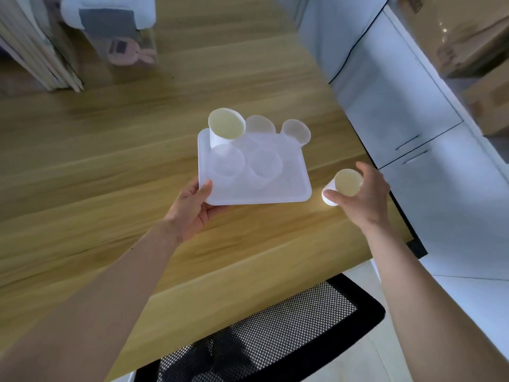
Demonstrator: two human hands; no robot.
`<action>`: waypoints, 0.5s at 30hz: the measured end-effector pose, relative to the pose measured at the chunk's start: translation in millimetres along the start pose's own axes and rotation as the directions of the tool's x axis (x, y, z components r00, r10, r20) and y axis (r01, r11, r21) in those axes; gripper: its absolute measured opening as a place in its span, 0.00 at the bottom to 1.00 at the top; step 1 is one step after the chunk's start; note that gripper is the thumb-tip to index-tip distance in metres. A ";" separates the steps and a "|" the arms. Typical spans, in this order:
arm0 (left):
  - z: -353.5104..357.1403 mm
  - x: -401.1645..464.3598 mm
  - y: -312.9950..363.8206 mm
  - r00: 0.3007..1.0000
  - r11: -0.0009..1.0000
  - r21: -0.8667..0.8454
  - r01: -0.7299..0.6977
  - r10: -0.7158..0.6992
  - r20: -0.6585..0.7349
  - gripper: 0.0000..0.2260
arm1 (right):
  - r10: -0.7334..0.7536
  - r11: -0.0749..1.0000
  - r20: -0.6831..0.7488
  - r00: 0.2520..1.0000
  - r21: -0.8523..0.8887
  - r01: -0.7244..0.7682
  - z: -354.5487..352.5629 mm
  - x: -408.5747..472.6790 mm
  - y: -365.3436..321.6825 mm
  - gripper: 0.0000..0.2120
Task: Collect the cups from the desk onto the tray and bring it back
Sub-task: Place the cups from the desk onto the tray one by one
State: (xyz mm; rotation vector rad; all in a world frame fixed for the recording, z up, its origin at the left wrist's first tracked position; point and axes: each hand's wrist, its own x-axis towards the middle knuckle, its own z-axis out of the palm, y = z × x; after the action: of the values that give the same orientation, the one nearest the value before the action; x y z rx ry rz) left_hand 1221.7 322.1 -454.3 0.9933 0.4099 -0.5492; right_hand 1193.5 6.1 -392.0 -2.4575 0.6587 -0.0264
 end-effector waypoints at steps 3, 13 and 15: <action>2.2 6.1 -3.0 1.000 1.000 -0.017 0.010 -0.010 -0.002 0.12 | 0.032 0.999 0.036 0.999 0.030 -0.034 1.8 7.4 9.7 0.46; 6.7 12.0 -6.9 1.000 1.000 -0.015 0.025 -0.025 -0.007 0.12 | 0.002 0.994 0.001 1.000 0.113 -0.002 -5.6 10.0 -3.3 0.41; 7.7 11.4 -5.2 1.000 0.999 -0.018 0.029 -0.029 0.000 0.12 | -0.030 0.991 -0.028 0.999 0.127 0.033 -11.7 10.4 -14.5 0.40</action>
State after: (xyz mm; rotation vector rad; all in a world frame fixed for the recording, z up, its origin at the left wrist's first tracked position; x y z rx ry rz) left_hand 1228.2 310.4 -460.4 0.9711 0.4291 -0.5709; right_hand 1207.3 5.2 -375.7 -2.3475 0.6105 -0.1101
